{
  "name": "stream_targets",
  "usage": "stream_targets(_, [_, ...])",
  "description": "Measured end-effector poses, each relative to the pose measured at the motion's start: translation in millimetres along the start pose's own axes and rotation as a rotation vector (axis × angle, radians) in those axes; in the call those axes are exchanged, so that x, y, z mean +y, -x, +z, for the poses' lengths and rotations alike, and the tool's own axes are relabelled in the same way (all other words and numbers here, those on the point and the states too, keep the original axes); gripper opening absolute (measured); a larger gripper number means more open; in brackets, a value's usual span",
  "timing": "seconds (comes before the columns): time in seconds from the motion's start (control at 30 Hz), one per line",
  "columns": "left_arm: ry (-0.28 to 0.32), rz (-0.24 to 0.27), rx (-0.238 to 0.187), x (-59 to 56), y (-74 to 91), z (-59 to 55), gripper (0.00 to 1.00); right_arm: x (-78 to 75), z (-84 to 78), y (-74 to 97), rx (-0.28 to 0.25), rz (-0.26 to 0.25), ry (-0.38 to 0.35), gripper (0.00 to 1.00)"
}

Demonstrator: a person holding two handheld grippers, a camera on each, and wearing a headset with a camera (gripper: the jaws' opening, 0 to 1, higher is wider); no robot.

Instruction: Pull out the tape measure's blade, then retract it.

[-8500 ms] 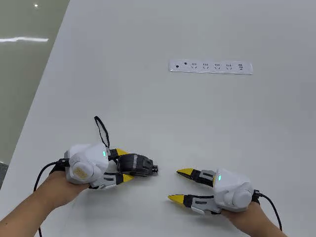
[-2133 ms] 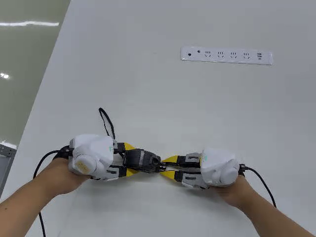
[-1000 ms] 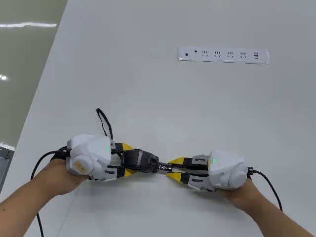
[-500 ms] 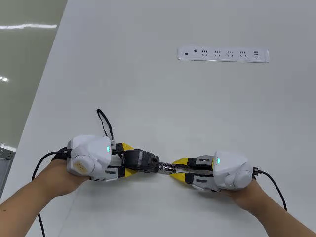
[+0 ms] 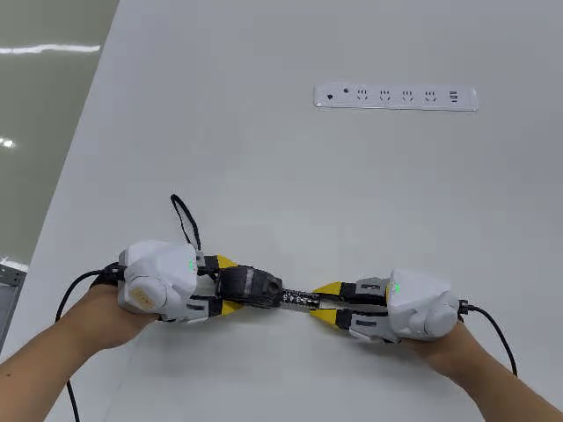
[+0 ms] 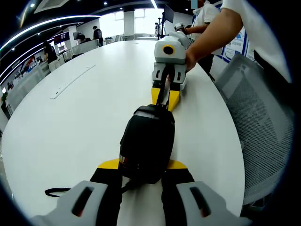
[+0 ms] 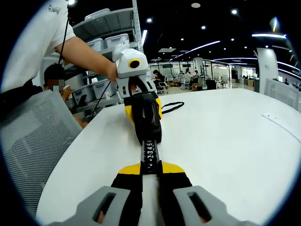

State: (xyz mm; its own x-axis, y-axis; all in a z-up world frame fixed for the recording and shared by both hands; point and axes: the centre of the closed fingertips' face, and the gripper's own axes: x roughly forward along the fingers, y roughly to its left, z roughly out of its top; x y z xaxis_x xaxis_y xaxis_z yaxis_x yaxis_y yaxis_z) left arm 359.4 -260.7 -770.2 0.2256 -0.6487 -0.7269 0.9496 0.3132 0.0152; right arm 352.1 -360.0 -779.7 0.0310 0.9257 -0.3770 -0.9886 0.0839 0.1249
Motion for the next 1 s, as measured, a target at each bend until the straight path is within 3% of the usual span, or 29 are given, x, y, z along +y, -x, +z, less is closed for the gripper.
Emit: stream_targets(1.0, [-0.002, 0.003, 0.008, -0.6, -0.8, 0.8, 0.28, 0.6, -8.2, 24.1, -0.003, -0.021, -0.021, 0.10])
